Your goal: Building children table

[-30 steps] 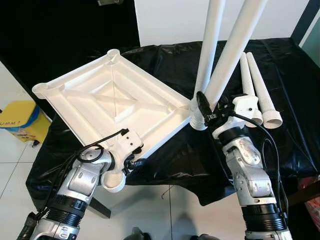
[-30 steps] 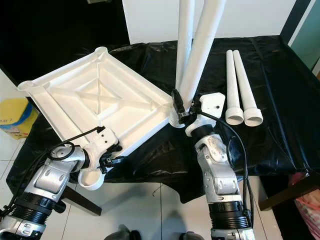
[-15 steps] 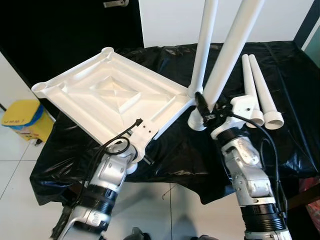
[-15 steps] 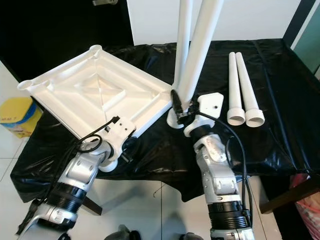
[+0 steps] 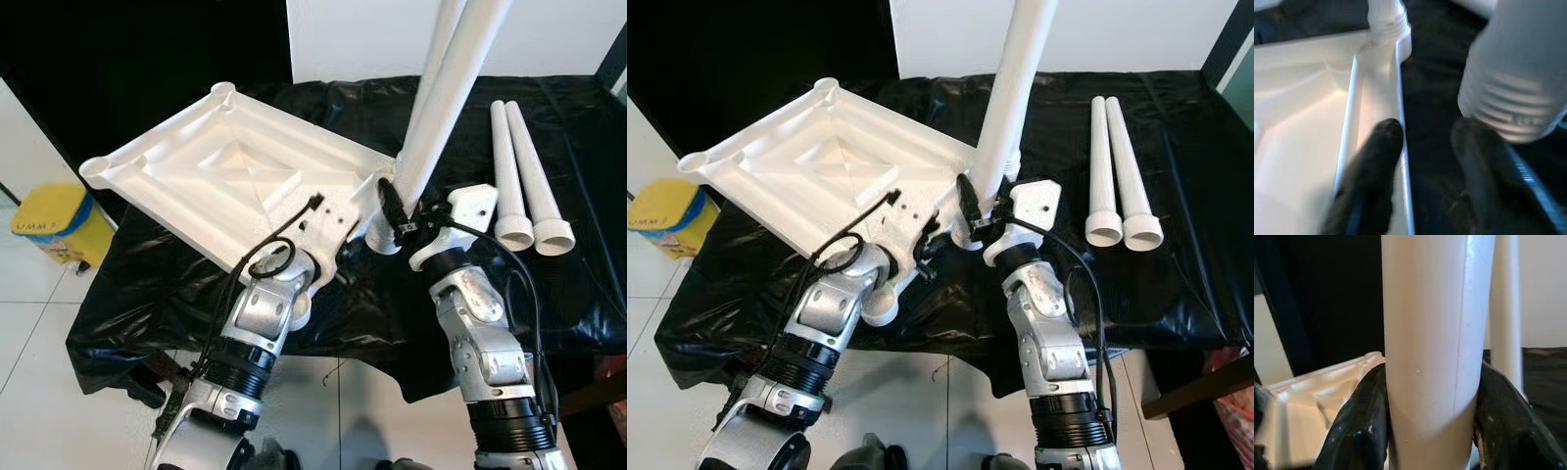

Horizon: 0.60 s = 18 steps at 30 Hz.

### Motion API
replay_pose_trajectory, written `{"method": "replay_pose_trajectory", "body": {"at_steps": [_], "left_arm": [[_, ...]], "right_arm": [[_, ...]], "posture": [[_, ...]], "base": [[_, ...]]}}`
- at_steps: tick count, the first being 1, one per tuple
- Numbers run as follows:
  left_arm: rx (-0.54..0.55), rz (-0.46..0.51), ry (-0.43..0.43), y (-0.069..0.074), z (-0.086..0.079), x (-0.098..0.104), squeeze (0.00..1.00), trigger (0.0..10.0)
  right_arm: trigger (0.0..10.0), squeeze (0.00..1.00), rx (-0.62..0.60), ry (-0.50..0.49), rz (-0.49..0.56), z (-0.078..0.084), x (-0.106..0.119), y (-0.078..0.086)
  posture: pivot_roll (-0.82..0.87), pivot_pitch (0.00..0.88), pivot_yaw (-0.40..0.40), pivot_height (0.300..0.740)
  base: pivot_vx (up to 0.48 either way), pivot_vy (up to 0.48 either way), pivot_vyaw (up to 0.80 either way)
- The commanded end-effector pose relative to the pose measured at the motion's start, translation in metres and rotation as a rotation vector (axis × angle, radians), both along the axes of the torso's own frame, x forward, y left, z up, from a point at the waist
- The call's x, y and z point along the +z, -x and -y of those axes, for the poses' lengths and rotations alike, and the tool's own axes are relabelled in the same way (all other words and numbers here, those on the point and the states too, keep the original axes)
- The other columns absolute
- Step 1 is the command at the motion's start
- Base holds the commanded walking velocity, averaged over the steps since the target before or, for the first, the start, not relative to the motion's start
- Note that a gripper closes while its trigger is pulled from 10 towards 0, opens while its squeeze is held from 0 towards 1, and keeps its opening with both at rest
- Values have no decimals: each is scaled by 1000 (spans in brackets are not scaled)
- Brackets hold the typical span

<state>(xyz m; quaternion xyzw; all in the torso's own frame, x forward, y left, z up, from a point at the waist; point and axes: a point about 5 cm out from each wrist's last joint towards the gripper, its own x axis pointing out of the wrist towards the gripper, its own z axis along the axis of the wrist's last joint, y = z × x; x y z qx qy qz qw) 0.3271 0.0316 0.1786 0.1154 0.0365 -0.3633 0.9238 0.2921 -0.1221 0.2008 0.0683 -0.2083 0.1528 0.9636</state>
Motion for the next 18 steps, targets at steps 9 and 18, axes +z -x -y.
{"method": "replay_pose_trajectory", "body": {"at_steps": [9,18], "left_arm": [[10,72,-40,-3,-39,9,0,10000],[52,105,-319,2,-120,1,0,10000]], "right_arm": [[10000,0,18,-6,-16,-7,-5,2],[10000,0,2,-6,-32,-4,-9,4]], "posture": [[-28,43,57,740],[-13,61,52,740]], "base": [[0,0,0],[0,0,0]]}}
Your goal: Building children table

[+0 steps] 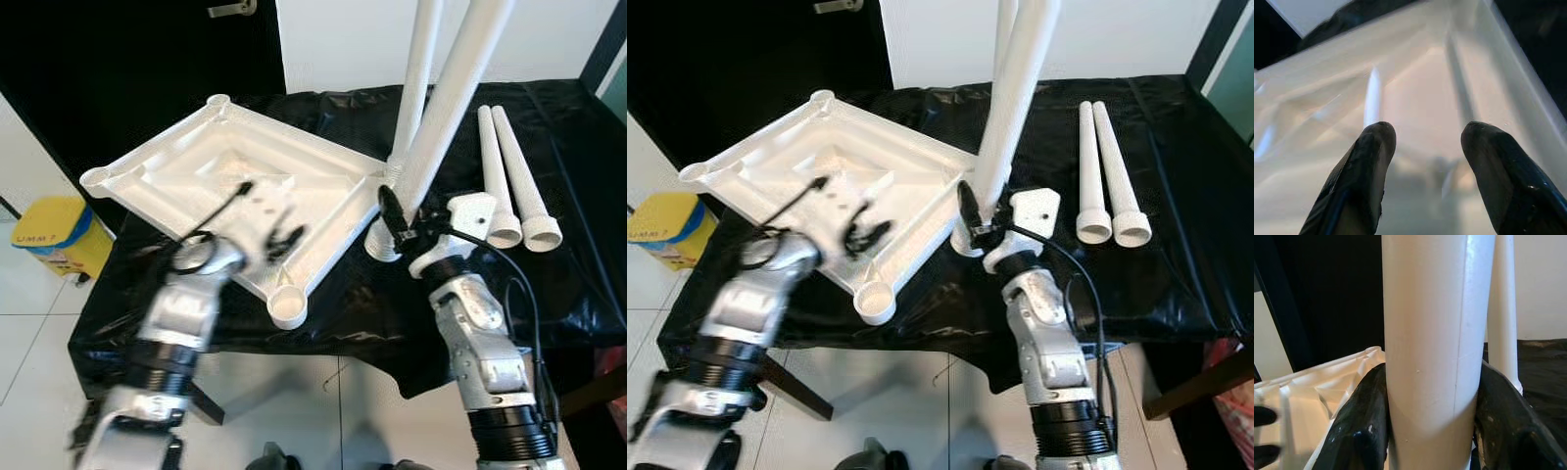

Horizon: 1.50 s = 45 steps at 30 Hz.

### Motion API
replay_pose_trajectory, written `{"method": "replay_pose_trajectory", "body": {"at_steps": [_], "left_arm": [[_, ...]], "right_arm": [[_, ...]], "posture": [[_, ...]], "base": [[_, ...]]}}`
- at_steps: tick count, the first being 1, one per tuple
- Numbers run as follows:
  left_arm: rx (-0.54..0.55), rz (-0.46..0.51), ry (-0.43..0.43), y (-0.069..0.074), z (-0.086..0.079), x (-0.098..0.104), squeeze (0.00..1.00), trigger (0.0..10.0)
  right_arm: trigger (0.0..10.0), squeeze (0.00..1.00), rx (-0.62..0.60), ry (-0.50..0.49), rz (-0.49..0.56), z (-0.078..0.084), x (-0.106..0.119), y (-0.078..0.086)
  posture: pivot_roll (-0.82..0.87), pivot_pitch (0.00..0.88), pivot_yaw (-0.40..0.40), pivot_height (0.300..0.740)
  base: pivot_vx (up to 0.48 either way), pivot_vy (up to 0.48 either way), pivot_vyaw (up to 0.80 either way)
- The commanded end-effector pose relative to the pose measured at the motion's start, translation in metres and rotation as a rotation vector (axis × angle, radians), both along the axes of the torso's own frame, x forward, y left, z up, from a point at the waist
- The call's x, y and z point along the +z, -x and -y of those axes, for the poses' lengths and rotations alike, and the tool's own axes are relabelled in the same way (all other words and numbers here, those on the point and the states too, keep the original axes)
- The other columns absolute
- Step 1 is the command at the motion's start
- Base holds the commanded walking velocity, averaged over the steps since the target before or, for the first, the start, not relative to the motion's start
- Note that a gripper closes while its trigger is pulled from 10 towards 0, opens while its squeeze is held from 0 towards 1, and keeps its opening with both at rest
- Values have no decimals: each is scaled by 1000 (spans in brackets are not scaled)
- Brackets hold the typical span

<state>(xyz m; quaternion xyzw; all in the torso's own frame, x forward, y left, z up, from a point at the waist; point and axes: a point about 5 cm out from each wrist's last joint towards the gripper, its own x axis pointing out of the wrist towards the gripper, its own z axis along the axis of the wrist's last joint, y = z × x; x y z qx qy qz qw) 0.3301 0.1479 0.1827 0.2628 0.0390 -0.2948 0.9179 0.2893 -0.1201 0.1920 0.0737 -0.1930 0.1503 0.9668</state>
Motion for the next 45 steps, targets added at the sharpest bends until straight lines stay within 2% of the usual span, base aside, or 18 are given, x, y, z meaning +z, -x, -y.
{"method": "replay_pose_trajectory", "body": {"at_steps": [1,2,5,13,15,16,19,21,23,26,28,29,31,33,35,43,44,45], "left_arm": [[-64,-48,-60,9,-12,-6,0,10000],[-64,-48,-60,9,-12,-6,0,10000],[-113,-111,-141,21,-24,-18,0,10000],[-142,-131,-243,29,-28,-30,0,10000],[-142,-131,-243,29,-28,-30,0,10000],[-148,-140,-271,30,-26,-37,0,10000],[-199,-158,-300,36,-13,-48,0,10000],[-199,-158,-300,36,-13,-48,0,10000],[-281,-184,-281,45,6,-55,0,10000],[-320,-198,-266,50,15,-58,0,10000],[-393,-221,-204,60,35,-60,0,10000],[-393,-221,-204,60,35,-60,0,10000],[-439,-223,-141,67,53,-57,0,10000],[-445,-223,-118,67,58,-56,0,10000],[-451,-207,-58,67,73,-50,0,10000],[-440,-196,-28,65,80,-47,0,10000],[-426,-159,6,63,92,-43,0,10000],[-426,-159,6,63,92,-43,0,10000]], "right_arm": [[10000,0,2,1,-1,-1,-1,1],[10000,0,2,1,-1,-1,-1,1],[10000,0,2,0,-6,-1,-2,1],[10000,0,-4,-3,-8,0,-2,-1],[10000,0,-4,-3,-8,0,-2,-1],[10000,0,-8,-2,-7,0,-2,-1],[10000,0,-18,-1,-4,2,-1,-2],[10000,0,-18,-1,-4,2,-1,-2],[10000,0,-28,-2,-1,4,0,-2],[10000,0,-32,-2,0,4,0,-3],[10000,0,-37,-2,3,5,1,-3],[10000,0,-37,-2,3,5,1,-3],[10000,0,-43,-1,4,6,1,-4],[10000,0,-45,-1,4,6,1,-4],[10000,0,-48,0,2,6,1,-4],[10000,0,-48,1,1,7,1,-4],[10000,0,-47,6,-2,6,0,-4],[10000,0,-47,6,-2,6,0,-4]], "posture": [[-9,63,49,740],[-9,63,49,740],[-2,64,45,740],[1,69,47,740],[1,69,47,740],[-2,71,47,740],[-10,71,52,740],[-10,71,52,740],[-17,68,56,740],[-18,67,56,740],[-22,63,59,740],[-22,63,59,740],[-24,63,60,740],[-25,62,60,740],[-24,64,56,740],[-23,63,52,740],[-23,70,49,740],[-23,70,49,740]], "base": [[0,0,0],[0,0,0],[0,0,0],[0,0,0],[0,0,0],[0,0,0],[0,0,0],[0,0,0],[0,0,0],[0,0,0],[0,0,0],[0,0,0],[0,0,0],[0,0,0],[0,0,0],[0,0,0],[0,0,0],[0,0,0]]}}
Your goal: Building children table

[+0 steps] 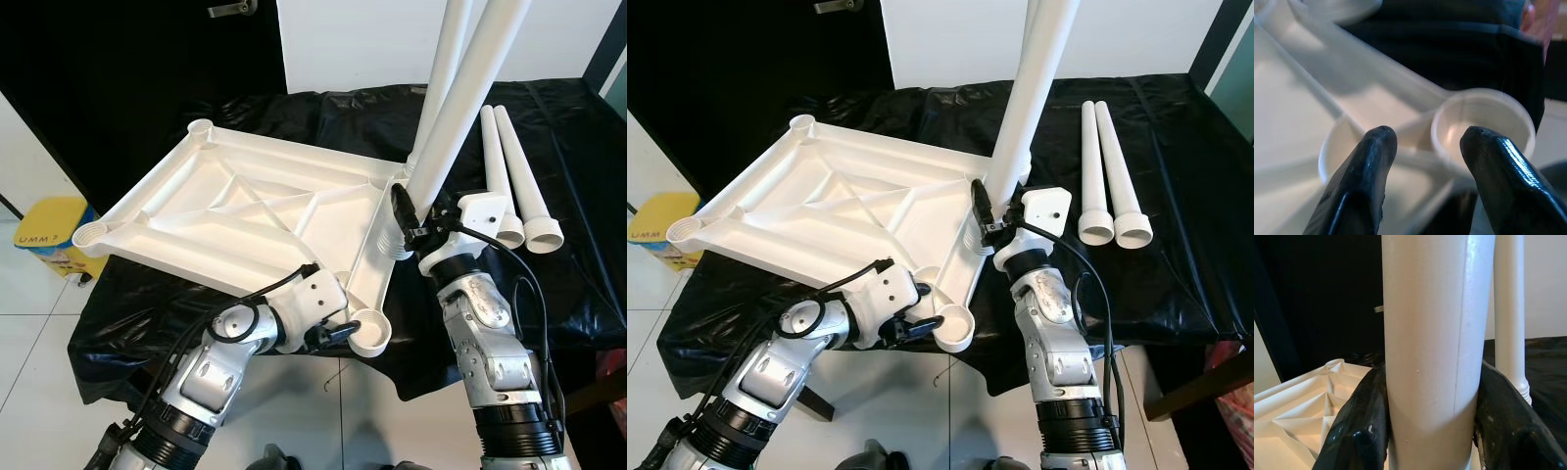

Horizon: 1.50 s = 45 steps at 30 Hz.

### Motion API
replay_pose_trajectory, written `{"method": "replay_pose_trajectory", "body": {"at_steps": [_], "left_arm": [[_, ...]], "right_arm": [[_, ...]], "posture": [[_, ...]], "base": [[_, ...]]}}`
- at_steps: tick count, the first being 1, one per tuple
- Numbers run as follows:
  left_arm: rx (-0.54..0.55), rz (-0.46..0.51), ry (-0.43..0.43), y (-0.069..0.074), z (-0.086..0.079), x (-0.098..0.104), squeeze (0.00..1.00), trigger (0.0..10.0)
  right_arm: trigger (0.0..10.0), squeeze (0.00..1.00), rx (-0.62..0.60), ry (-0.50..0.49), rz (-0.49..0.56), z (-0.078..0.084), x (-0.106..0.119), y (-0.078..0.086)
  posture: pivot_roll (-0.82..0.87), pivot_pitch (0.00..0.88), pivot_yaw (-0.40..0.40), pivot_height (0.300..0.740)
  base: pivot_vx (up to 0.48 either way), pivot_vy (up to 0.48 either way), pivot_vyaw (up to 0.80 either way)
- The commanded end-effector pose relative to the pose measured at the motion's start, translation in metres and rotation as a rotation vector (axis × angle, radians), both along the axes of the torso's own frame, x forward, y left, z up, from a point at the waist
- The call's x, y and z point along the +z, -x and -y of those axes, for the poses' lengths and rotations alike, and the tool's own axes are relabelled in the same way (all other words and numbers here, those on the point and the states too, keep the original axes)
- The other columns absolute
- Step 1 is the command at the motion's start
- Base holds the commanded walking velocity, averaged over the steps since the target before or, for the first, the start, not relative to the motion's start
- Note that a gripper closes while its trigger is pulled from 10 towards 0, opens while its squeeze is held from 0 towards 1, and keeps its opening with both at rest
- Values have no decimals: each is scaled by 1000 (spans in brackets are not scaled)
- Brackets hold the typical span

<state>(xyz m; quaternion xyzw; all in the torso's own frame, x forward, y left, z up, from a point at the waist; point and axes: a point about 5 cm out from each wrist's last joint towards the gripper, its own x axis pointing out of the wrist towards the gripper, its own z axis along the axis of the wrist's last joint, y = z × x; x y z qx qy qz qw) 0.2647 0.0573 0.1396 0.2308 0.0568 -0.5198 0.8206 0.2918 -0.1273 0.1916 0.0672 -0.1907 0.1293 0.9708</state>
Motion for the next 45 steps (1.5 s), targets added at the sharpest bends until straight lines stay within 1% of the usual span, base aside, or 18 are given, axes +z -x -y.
{"method": "replay_pose_trajectory", "body": {"at_steps": [1,4,5,6,8,12,15,21,23,25,26,28,33,34,35,37,44,45], "left_arm": [[45,40,-2,-3,2,1,0,10000],[60,62,-1,-5,-2,3,0,10000],[61,66,15,-6,-17,9,0,10000],[61,66,15,-6,-17,9,0,10000],[32,54,36,-3,-28,15,0,10000],[5,38,34,0,-37,19,0,10000],[-19,54,14,1,-41,20,0,10000],[-46,59,33,5,-43,21,0,10000],[-75,48,41,10,-43,21,0,10000],[-139,7,46,19,-41,18,0,10000],[-152,-8,28,21,-41,15,0,10000],[-139,-5,-34,19,-42,6,0,10000],[-118,7,-92,14,-42,-3,0,10000],[-95,5,-114,10,-42,-7,0,10000],[-45,28,-166,2,-43,-14,0,10000],[-36,32,-175,0,-44,-15,0,10000],[55,8,-163,-16,-44,-17,0,10000],[86,6,-174,-21,-45,-18,0,10000]], "right_arm": [[10000,0,-4,2,3,-1,0,-1],[10000,0,-10,4,1,1,0,-1],[10000,0,-45,10,-8,6,-3,0],[10000,0,-45,10,-8,6,-3,0],[10000,0,-78,16,-21,11,-7,2],[10000,0,-116,40,-56,18,-16,6],[10000,0,-130,48,-73,22,-21,9],[10000,0,-144,55,-88,25,-25,14],[10000,0,-146,57,-96,25,-28,16],[10000,0,-147,66,-109,24,-31,20],[10000,0,-147,67,-112,25,-32,21],[10000,0,-149,68,-115,25,-32,23],[10000,0,-152,70,-115,26,-31,23],[10000,0,-154,71,-114,27,-31,24],[10000,0,-161,75,-112,28,-30,24],[10000,0,-162,76,-111,29,-30,24],[10000,0,-177,72,-107,30,-28,25],[10000,0,-180,70,-106,29,-28,25]], "posture": [[-23,70,49,740],[-22,70,48,740],[-21,71,45,740],[-21,71,45,740],[-21,72,43,740],[-16,72,39,740],[-18,71,36,740],[-21,69,34,740],[-23,69,33,740],[-29,68,30,740],[-34,69,30,740],[-36,67,29,740],[-51,67,30,740],[-55,67,31,740],[-58,67,33,740],[-58,67,33,740],[-73,61,47,740],[-79,61,58,740]], "base": [[0,0,0],[0,0,0],[0,0,0],[0,0,0],[0,0,0],[0,0,0],[0,0,0],[0,0,0],[0,0,0],[0,0,0],[0,0,0],[0,0,0],[0,0,0],[0,0,0],[0,0,0],[0,0,0],[0,0,0],[0,0,0]]}}
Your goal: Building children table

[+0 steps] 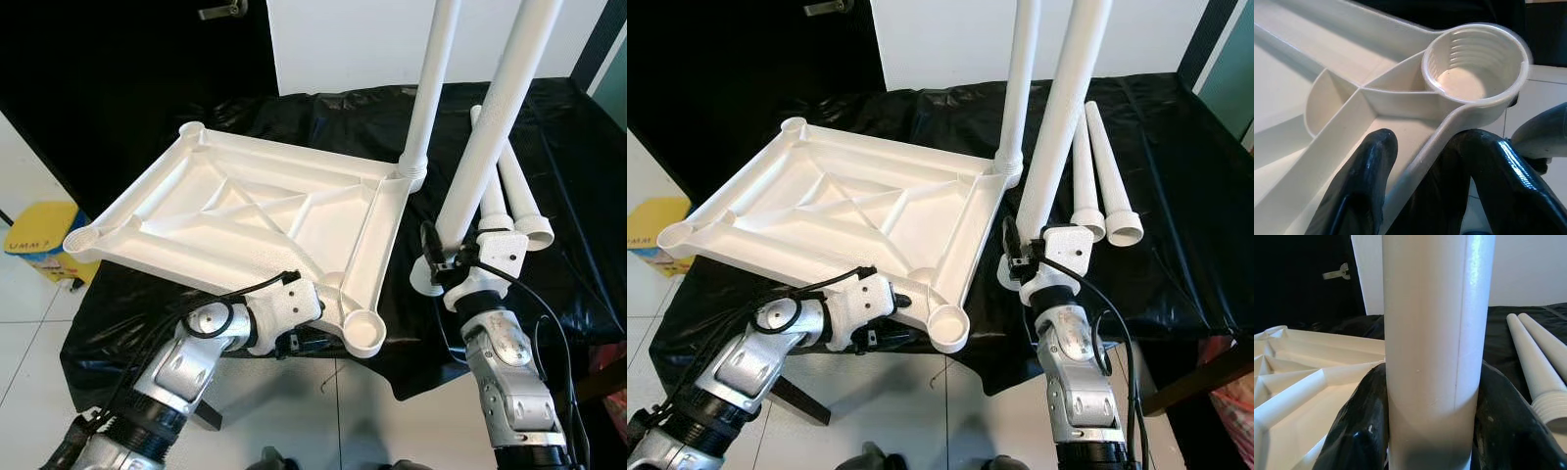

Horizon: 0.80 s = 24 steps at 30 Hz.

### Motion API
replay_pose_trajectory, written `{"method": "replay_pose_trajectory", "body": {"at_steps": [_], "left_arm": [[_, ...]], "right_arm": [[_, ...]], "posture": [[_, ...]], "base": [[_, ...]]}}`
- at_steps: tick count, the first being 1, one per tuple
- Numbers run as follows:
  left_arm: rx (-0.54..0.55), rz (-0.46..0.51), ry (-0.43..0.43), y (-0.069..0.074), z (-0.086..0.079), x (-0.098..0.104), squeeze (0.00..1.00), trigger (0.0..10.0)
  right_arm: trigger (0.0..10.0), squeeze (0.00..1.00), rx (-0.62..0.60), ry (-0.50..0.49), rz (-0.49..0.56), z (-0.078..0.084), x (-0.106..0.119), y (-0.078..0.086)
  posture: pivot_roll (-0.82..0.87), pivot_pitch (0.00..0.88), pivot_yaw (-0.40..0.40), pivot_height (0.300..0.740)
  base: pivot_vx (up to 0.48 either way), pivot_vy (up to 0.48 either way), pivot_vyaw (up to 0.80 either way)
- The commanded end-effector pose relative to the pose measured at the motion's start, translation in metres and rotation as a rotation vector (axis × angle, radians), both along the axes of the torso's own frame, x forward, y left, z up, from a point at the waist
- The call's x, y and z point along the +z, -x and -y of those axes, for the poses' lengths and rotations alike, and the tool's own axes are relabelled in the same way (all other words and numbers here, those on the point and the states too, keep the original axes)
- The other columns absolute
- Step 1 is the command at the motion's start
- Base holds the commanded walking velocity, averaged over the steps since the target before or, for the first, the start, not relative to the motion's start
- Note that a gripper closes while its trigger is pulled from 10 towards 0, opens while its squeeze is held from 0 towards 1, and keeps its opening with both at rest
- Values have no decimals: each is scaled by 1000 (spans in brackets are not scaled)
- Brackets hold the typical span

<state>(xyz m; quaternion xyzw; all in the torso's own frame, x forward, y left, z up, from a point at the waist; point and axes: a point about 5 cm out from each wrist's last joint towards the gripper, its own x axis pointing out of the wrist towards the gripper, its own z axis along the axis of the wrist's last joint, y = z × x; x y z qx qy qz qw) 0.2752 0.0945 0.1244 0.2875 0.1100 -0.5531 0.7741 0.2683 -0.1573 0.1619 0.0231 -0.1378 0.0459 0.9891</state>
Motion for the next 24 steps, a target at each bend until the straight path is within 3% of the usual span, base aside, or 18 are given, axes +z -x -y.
{"method": "replay_pose_trajectory", "body": {"at_steps": [1,6,12,13,14,16,17,21,22,24], "left_arm": [[185,70,-19,-14,-9,-4,0,10000],[243,93,-71,-29,-10,-8,0,10000],[316,80,-60,-43,-3,-7,0,10000],[331,82,-41,-47,1,-4,0,3922],[344,93,-19,-51,6,0,0,1098],[351,101,-5,-55,9,3,0,1098],[346,110,6,-57,13,6,0,0],[316,128,42,-61,26,15,0,0],[298,144,58,-62,37,19,0,4824],[292,148,59,-63,40,20,0,4824]], "right_arm": [[10000,0,-5,-1,4,-1,2,1],[10000,0,-13,-10,5,-2,2,2],[10000,0,-17,-13,6,-3,2,2],[10000,0,-20,-14,8,-3,3,1],[10000,0,-24,-15,10,-3,3,2],[10000,0,-28,-16,11,-2,3,2],[10000,0,-32,-17,12,-2,3,2],[10000,0,-44,-19,13,-1,3,2],[10000,0,-50,-20,13,0,3,2],[10000,0,-52,-21,14,0,3,2]], "posture": [[-79,61,58,740],[-83,65,67,740],[-92,67,78,740],[-95,67,80,740],[-98,67,83,740],[-98,67,83,740],[-102,68,87,740],[-104,70,91,740],[-106,71,92,740],[-106,71,92,740]], "base": [[0,0,0],[0,0,0],[0,0,0],[0,0,0],[0,0,0],[0,0,0],[0,0,0],[0,0,0],[0,0,0],[0,0,0]]}}
